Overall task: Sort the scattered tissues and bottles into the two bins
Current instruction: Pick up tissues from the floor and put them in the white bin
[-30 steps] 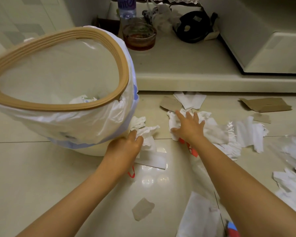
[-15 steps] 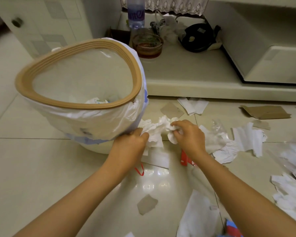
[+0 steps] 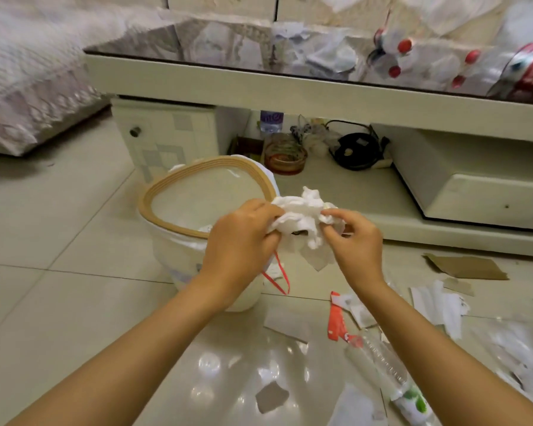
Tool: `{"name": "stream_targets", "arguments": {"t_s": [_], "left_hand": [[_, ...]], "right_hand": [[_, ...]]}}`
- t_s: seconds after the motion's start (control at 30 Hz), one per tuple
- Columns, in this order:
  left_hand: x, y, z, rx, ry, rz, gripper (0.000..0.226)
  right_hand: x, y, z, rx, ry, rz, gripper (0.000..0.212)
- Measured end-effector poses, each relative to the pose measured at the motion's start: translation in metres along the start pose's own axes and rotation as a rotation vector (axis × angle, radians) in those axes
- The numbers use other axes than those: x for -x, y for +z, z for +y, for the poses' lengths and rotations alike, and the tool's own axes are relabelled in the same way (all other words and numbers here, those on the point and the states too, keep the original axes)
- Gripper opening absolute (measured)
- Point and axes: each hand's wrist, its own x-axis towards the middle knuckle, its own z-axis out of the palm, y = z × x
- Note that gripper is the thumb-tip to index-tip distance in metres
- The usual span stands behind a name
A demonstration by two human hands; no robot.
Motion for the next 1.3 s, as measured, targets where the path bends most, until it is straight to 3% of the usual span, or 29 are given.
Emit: {"name": "stream_targets", "arguments": {"t_s": [0.23,0.3,0.47,0.7,0.93,1.17,1.3], "left_hand": [[-0.044,-0.047,-0.031,-0.002,-0.182,0.211,0.018],[-0.052,-0.049,-0.048,-0.059,-0.234,0.169,0.019],[-0.047,-0.039,-0.081,-0.148,-0.321,-0.128,0.037],[-0.028,-0.04,-0.099,-0.123,-0.318,-0.125,0.048],[-0.021,-0.048,-0.096,-0.111,-0.323,0.006,0.038],[-0.017,-0.033,-0.064,0.07,-0.268,-0.002,0.019],[-0.008,-0.002,-0.043,0.028,-0.075,-0.051,0.018]], "right_hand": [[-0.008,0.0,-0.043,-0.096,-0.014,0.017,0.014],[-0.009,0.002,-0.051,-0.145,-0.003,0.023,0.012],[-0.009,0.011,-0.077,-0.317,0.074,-0.009,0.014],[-0.022,0.049,-0.112,-0.602,0.2,-0.187,0.021],[-0.018,0.077,-0.091,-0.292,0.295,-0.416,0.036],[-0.015,0.06,-0.079,-0.263,0.189,-0.286,0.02],[-0.008,0.044,-0.063,-0.247,0.136,-0.252,0.012]]}}
